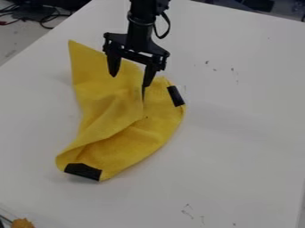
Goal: Unfold the cloth from bottom right to top left
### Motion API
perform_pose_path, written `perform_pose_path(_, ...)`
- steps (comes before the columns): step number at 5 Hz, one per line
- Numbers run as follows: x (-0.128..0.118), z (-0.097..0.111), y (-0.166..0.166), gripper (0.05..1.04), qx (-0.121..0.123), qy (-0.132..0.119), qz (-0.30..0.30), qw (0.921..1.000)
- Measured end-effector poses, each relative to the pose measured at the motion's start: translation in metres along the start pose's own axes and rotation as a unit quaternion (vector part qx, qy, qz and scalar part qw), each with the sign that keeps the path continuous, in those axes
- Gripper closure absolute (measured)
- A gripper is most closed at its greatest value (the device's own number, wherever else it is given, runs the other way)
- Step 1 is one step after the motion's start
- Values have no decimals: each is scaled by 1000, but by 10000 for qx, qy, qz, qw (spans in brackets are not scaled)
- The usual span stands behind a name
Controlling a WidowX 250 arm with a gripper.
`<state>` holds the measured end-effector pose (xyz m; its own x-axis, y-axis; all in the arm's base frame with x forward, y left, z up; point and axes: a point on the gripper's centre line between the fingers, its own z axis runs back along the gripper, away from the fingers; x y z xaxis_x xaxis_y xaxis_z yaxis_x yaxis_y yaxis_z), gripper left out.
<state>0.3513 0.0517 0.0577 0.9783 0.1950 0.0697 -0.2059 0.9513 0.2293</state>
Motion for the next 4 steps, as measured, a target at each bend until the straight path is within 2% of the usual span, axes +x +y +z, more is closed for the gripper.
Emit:
perform_pose_path(1, -3, -11, -3, 81, -2, 155, -23, 9999)
perform_pose_path(3, -10, -34, -15, 81, -305, 306, -36, 9991)
perform_pose_path(4, -11, -37, -10, 137, -319, 308, 34, 9990)
